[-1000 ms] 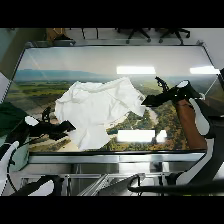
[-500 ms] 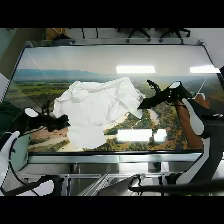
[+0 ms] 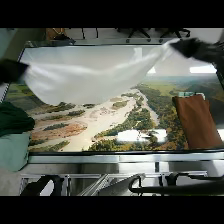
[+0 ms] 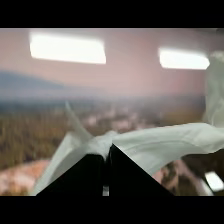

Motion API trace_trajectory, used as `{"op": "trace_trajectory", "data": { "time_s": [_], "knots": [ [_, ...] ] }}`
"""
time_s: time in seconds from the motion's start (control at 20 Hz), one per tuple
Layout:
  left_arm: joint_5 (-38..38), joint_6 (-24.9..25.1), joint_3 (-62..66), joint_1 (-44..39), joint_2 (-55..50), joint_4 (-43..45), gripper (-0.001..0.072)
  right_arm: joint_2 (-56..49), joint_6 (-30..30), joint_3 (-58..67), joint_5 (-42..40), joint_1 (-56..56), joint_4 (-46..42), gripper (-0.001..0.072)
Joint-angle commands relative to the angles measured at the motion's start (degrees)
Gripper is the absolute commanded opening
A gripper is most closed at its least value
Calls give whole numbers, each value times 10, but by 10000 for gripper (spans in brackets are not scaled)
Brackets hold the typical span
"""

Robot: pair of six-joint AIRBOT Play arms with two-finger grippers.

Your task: Fold the shirts.

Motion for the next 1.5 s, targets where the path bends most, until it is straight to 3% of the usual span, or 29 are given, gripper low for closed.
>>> {"op": "trace_trajectory", "data": {
  "time_s": [0.0,0.2,0.45,0.65,0.9,1.05,1.2,1.25,1.3,1.35,1.4,1.45],
  "knots": [
    [58,1,154,0,71,31,15,135,-80,18,-87,-67,71,22],
    [38,1,256,0,73,91,15,237,-139,18,-140,-93,12,22],
    [-38,2,319,0,-17,89,15,222,-121,14,-96,-93,-24,22],
    [-42,2,205,-2,-100,85,15,118,-109,-46,-65,-17,-30,22],
    [22,47,40,-1,-265,90,15,-100,-121,-100,-275,193,-180,22],
    [60,55,4,-1,-378,90,16,-242,-121,-100,-368,259,-149,23],
    [64,54,13,3,-443,89,17,-307,-121,-99,-380,270,-114,30],
    [52,47,31,5,-456,90,19,-306,-121,-97,-379,264,-114,101],
    [29,42,54,11,-463,89,20,-300,-121,-94,-372,254,-115,284],
    [-2,39,79,15,-465,89,38,-288,-121,-90,-355,239,-117,334],
    [-44,39,107,23,-465,89,394,-271,-118,-89,-327,217,-124,334],
    [-89,29,133,29,-465,89,705,-250,-98,-89,-294,190,-146,334]
  ]
}}
